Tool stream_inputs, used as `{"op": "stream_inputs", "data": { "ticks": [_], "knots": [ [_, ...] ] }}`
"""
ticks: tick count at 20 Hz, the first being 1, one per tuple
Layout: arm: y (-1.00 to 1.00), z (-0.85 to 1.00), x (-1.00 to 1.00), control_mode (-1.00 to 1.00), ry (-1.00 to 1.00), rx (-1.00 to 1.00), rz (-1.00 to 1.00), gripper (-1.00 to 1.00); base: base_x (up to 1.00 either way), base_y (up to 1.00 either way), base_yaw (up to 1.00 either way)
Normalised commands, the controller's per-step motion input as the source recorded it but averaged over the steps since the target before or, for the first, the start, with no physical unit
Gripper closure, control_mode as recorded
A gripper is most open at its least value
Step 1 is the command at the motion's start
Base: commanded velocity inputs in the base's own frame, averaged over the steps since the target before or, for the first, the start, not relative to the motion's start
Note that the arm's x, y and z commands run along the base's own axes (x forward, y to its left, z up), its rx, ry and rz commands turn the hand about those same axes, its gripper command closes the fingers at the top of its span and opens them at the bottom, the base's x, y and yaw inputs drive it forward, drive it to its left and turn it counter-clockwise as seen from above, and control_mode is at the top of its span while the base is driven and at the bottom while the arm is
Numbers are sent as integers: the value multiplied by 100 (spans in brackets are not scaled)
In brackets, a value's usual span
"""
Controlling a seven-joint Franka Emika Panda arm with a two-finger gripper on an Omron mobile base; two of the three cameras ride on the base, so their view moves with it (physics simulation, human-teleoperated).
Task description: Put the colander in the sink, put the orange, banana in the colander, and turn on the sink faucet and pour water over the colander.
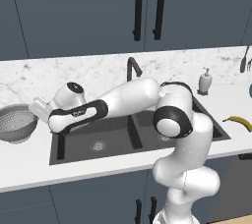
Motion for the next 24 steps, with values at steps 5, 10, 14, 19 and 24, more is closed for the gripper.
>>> {"op": "stream_inputs", "data": {
  "ticks": [5,10,14,19,24],
  "knots": [
    [34,-1,22,-100,1,-1,0,-100,0,0,0],
    [24,20,3,-100,-1,2,0,-100,0,0,0],
    [15,56,0,-100,-7,11,0,-100,0,0,0],
    [0,68,0,-100,-4,17,0,-100,0,0,0],
    [4,36,18,-100,0,10,0,-100,0,0,0]
  ]
}}
